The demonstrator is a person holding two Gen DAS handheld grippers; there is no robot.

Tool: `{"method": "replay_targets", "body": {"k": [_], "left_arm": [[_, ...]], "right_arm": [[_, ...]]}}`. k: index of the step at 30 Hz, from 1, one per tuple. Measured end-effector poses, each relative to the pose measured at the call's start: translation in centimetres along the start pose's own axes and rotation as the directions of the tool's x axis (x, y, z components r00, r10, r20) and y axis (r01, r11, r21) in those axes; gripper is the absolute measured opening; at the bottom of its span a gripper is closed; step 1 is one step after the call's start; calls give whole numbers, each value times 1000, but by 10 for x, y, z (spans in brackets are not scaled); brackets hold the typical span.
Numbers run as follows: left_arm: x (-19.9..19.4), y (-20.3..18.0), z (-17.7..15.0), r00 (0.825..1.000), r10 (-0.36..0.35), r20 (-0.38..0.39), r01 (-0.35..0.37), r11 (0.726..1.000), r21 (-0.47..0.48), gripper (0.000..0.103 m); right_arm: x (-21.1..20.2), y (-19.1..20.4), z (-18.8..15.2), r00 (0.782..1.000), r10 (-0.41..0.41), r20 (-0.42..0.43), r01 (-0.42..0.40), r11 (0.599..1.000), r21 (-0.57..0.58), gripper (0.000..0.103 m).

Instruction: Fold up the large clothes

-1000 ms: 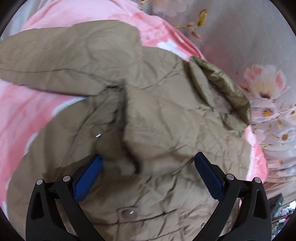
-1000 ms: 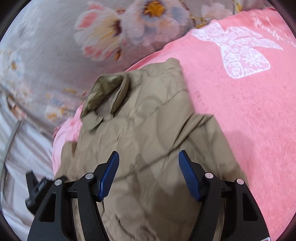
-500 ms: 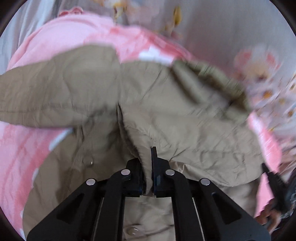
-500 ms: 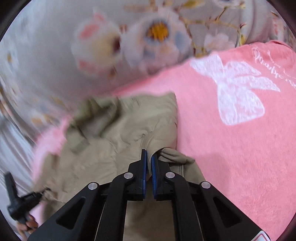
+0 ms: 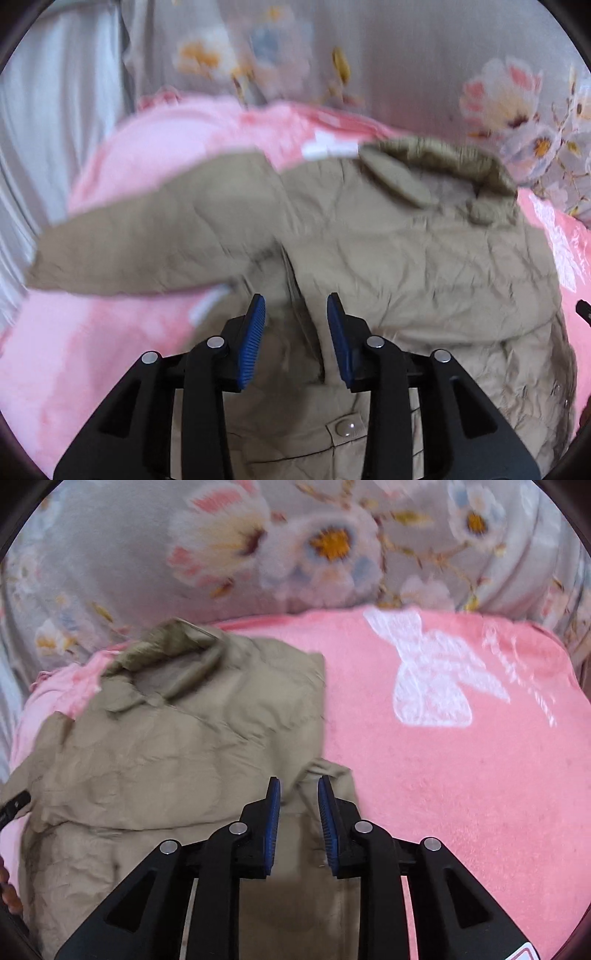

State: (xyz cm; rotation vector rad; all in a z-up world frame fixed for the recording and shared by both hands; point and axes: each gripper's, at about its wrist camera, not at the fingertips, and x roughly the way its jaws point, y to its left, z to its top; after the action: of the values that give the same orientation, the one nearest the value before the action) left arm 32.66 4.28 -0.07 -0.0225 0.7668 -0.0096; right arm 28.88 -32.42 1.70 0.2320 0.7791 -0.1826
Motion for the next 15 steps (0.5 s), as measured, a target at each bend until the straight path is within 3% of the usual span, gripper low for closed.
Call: {"method": "replay_targets", "body": {"k": [3, 6, 12, 15], "left_arm": [[-21, -22, 22, 996, -75, 51, 76, 997, -20, 36], [-6, -61, 24, 990, -139, -10, 139, 990, 17, 39], [49, -88, -17, 988, -75, -132, 82, 995, 48, 39], [60, -88, -31, 990, -73, -117, 79, 996, 49, 41]], "right_arm": [[-12, 43, 9, 995, 102, 17, -100, 993, -67, 23], [1, 89, 8, 985, 170, -24, -172, 977, -125, 20], [51, 127, -20, 981, 146, -129, -164, 976, -146, 18], [65, 124, -33, 977, 143, -156, -163, 979, -125, 15]]}}
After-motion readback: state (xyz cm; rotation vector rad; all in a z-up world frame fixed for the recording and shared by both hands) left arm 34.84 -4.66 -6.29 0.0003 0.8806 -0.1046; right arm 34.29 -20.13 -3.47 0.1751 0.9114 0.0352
